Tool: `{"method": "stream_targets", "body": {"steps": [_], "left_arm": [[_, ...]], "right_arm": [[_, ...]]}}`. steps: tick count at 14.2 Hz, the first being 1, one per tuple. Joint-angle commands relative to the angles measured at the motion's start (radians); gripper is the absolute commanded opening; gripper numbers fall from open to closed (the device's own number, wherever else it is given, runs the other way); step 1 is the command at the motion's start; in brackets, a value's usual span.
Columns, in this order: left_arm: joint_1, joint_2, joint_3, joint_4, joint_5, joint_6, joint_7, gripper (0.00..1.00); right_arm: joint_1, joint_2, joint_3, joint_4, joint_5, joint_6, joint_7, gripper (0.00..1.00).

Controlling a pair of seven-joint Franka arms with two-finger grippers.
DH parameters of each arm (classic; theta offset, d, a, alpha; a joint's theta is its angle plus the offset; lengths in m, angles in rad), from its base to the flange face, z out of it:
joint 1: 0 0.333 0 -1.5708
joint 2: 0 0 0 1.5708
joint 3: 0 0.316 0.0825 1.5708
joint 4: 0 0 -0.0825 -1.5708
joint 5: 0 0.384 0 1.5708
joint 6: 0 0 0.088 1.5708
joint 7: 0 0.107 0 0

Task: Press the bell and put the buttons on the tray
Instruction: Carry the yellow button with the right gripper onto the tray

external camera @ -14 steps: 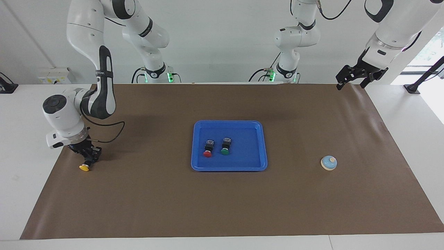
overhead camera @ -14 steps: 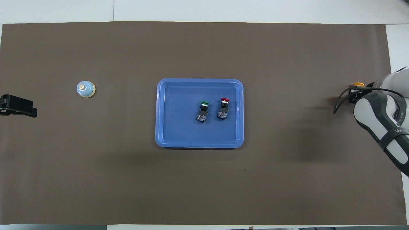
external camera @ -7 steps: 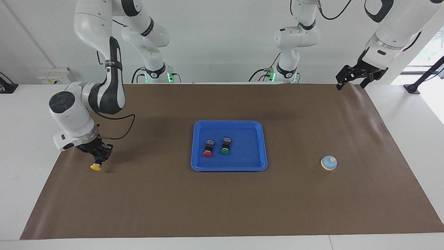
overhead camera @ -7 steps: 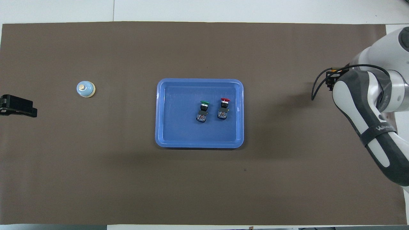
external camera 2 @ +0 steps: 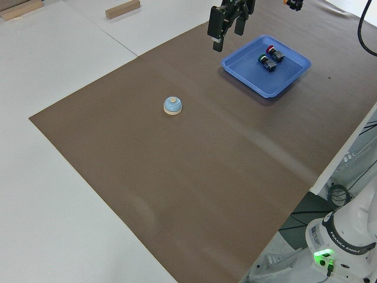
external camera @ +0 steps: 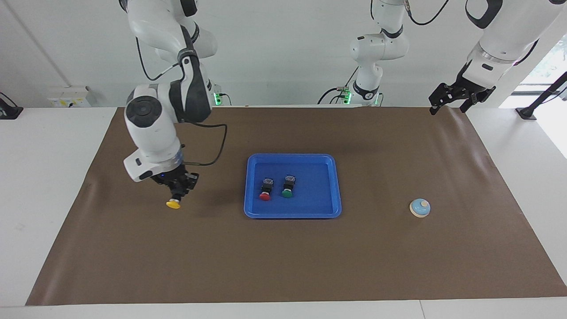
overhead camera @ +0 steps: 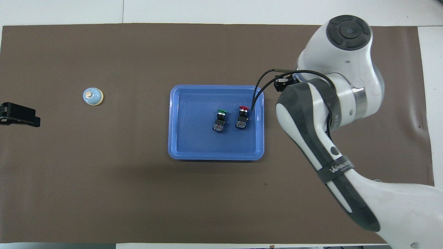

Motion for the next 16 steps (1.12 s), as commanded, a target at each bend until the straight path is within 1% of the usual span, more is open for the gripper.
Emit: {"method": "stream_targets", "body": {"steps": [1,2,3,7,8,10,13,14,16], "left_arm": [[-0.001,-0.004,0.005,0.012,-0.011,-0.021,0.008,1.00],[-0.001,-0.004,0.005,0.012,-0.011,-0.021,0.008,1.00],[-0.001,-0.004,0.005,0.012,-0.011,-0.020,0.008,1.00],[-0.001,-0.004,0.005,0.012,-0.011,-0.021,0.008,1.00],[-0.001,-0.004,0.005,0.012,-0.011,-0.021,0.008,1.00],[-0.001,-0.004,0.005,0.012,-0.011,-0.021,0.008,1.00],[-0.001,-0.004,0.005,0.012,-0.011,-0.021,0.008,1.00],[-0.001,-0.004,0.005,0.012,-0.011,-0.021,0.008,1.00],[-0.001,-0.004,0.005,0.012,-0.011,-0.021,0.008,1.00]], "right_arm": [[0.127,0.105,-0.006,0.164,0.032,-0.081,0.172,0.00],[0.160,0.140,-0.006,0.210,0.041,-0.084,0.230,0.00],[0.198,0.168,-0.006,0.235,0.056,-0.069,0.272,0.00],[0.306,0.239,-0.006,0.238,0.081,0.044,0.350,0.00],[0.323,0.239,-0.006,0.223,0.085,0.096,0.355,0.00],[0.341,0.242,-0.006,0.181,0.084,0.136,0.357,0.00],[0.375,0.230,-0.006,0.030,0.079,0.289,0.357,0.00],[0.376,0.220,-0.006,-0.006,0.079,0.319,0.355,0.00],[0.381,0.219,-0.006,-0.034,0.078,0.340,0.355,0.00]]}}
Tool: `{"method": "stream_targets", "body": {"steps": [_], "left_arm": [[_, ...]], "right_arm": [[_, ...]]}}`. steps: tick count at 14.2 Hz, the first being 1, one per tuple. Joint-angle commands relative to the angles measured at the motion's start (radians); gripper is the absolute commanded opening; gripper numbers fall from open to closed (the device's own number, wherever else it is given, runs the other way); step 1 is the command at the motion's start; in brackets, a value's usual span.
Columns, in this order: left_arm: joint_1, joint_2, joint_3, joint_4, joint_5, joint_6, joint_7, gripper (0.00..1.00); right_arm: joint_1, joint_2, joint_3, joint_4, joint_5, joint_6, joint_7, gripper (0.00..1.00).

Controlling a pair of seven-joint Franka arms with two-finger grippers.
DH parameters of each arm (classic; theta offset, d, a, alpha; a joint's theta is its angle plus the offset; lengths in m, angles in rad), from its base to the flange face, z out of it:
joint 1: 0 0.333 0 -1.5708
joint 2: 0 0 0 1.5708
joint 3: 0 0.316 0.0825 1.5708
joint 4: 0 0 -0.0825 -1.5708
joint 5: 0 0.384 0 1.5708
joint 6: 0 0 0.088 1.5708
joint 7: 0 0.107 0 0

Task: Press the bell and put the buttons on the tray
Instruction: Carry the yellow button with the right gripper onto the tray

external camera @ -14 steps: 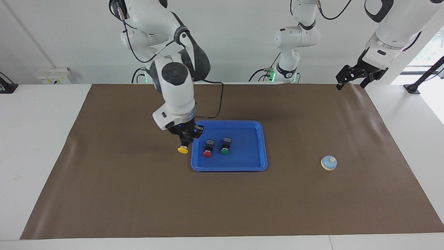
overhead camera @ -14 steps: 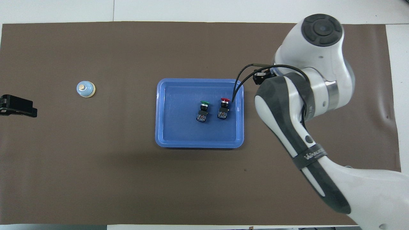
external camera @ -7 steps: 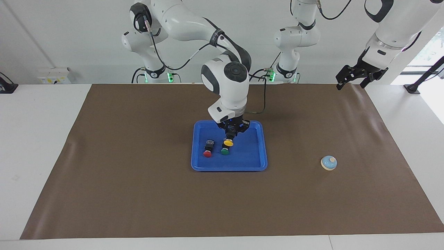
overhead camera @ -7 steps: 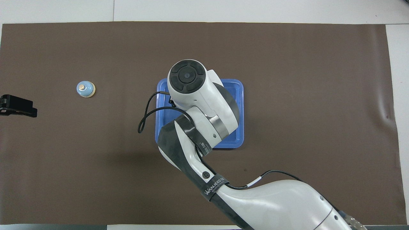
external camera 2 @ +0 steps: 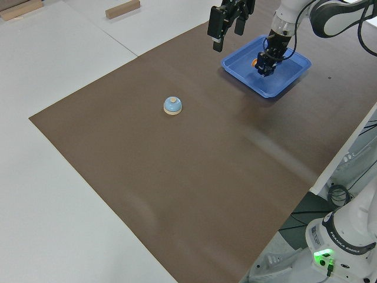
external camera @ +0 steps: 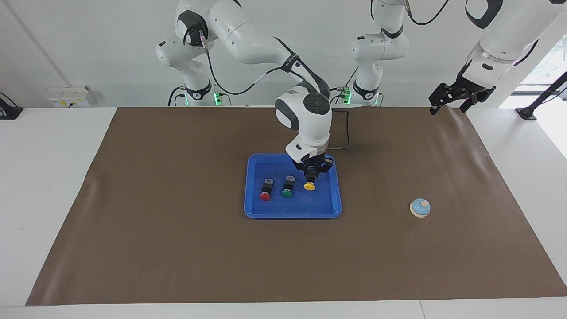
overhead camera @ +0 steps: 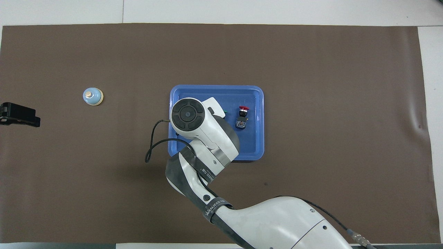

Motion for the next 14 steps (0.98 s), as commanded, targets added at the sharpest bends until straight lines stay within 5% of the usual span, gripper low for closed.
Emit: {"method": "stream_targets", "body": {"steps": [1,4,5,9,14], "left_arm": [[-0.001,-0.004,0.005,0.011,-0.011,-0.021,0.008,1.00],[-0.001,-0.004,0.005,0.011,-0.011,-0.020,0.008,1.00],[-0.001,-0.004,0.005,0.011,-0.011,-0.021,0.008,1.00],[-0.001,-0.004,0.005,0.012,-0.011,-0.021,0.008,1.00],[-0.001,-0.004,0.005,0.011,-0.011,-0.021,0.008,1.00]], "right_arm": [[0.004,-0.036,-0.006,-0.071,0.021,0.040,0.000,0.00],[0.004,-0.036,-0.006,-0.063,0.026,0.030,0.028,0.02],[0.002,-0.036,-0.006,-0.060,0.024,0.030,0.032,0.99],[-0.011,-0.042,-0.006,0.015,0.027,-0.050,0.140,1.00],[-0.123,-0.152,-0.013,0.012,0.032,-0.114,0.146,1.00]]}}
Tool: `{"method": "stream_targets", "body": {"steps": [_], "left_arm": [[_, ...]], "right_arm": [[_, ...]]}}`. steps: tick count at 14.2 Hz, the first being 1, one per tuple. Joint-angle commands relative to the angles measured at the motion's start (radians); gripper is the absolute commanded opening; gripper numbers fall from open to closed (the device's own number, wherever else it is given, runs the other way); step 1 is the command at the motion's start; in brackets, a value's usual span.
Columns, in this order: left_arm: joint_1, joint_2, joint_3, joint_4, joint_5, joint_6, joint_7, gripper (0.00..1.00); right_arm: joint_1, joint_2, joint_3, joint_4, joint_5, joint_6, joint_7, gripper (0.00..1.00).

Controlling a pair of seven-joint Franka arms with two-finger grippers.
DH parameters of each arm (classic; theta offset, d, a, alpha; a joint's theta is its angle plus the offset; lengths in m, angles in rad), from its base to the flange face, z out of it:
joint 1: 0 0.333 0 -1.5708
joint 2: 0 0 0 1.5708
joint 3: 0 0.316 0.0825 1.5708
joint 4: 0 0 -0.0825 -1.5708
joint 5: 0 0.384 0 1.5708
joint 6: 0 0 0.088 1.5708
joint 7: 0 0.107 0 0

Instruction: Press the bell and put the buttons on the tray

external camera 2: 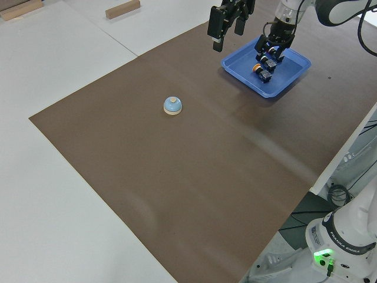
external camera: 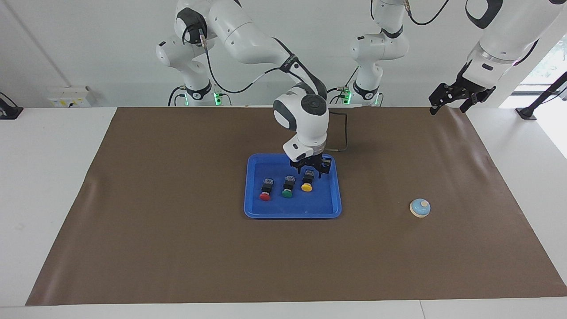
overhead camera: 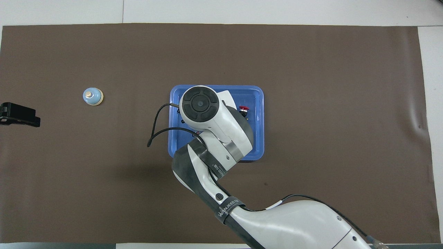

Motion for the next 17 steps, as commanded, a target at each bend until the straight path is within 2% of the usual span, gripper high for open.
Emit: {"method": "stream_targets", "body": {"steps": [1,7,13,17], "left_arm": [[-0.001,-0.004,0.005,0.011,-0.011,-0.021,0.008,1.00],[-0.001,-0.004,0.005,0.012,-0.011,-0.020,0.008,1.00],[-0.001,-0.004,0.005,0.012,-0.011,-0.021,0.008,1.00],[-0.001,-0.004,0.005,0.012,-0.011,-0.020,0.008,1.00]], "right_arm": [[-0.113,-0.085,0.010,-0.012,0.029,-0.083,-0.041,1.00],[-0.327,-0.202,0.010,-0.017,0.030,-0.275,-0.386,1.00],[-0.488,-0.243,0.006,-0.016,0.024,-0.371,-0.789,1.00],[-0.586,-0.300,0.006,-0.026,0.014,-0.443,-0.987,1.00]]}}
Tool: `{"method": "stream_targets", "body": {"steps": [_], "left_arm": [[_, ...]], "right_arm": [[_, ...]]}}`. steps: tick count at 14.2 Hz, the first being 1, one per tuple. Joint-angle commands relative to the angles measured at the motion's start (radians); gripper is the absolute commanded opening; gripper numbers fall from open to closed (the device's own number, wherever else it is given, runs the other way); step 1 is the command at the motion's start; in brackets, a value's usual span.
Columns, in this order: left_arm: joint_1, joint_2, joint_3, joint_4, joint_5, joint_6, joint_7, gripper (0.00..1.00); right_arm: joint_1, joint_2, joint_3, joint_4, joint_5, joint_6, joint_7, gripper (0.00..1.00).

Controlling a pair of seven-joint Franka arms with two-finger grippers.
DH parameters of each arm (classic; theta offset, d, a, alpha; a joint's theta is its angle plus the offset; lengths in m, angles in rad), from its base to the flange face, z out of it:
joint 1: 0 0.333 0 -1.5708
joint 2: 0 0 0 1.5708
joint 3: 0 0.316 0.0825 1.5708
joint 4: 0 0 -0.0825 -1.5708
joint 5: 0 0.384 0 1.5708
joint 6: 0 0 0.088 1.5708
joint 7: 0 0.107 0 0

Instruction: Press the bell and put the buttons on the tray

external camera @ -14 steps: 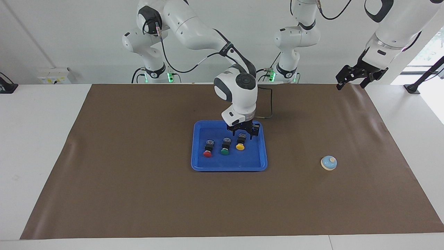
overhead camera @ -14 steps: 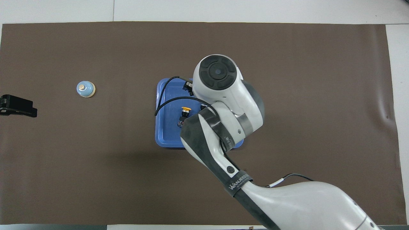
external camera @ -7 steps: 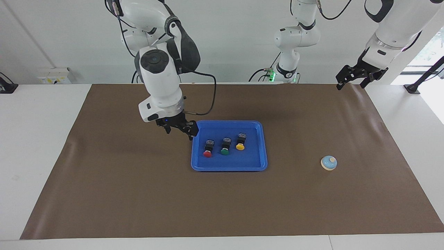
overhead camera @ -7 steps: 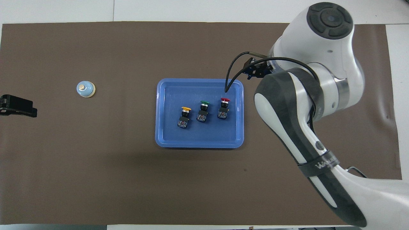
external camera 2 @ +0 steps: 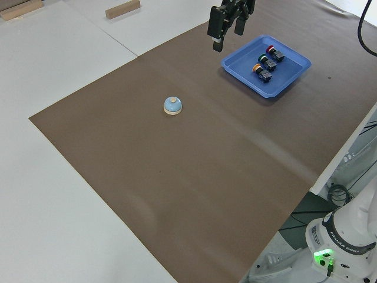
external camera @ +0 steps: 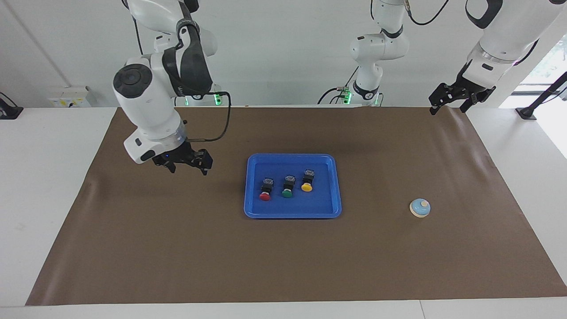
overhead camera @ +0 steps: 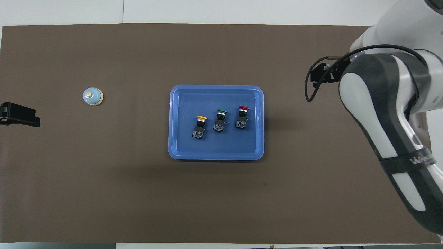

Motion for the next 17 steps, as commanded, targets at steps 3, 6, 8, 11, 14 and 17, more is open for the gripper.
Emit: {"method": "stream_targets", "body": {"steps": [3,6,8,11,14,17], "left_arm": [[-0.001,-0.004,0.005,0.012,-0.011,-0.021,0.008,1.00],[-0.001,-0.004,0.005,0.012,-0.011,-0.021,0.008,1.00],[-0.001,-0.004,0.005,0.012,-0.011,-0.021,0.008,1.00],[-0.001,-0.004,0.005,0.012,-0.011,-0.021,0.008,1.00],[-0.001,-0.004,0.005,0.012,-0.011,-0.021,0.008,1.00],[-0.001,-0.004,0.005,0.012,-0.011,-0.021,0.008,1.00]], "right_arm": [[-0.130,-0.117,0.016,-0.054,0.009,-0.082,-0.207,1.00],[-0.181,-0.189,0.018,-0.080,0.003,-0.128,-0.278,1.00],[-0.193,-0.247,0.019,-0.083,-0.030,-0.188,-0.277,1.00],[-0.202,-0.307,0.018,-0.089,-0.040,-0.272,-0.277,1.00],[-0.201,-0.304,0.021,-0.097,-0.063,-0.249,-0.278,1.00],[-0.204,-0.290,0.050,-0.095,-0.112,-0.219,-0.278,1.00]]}}
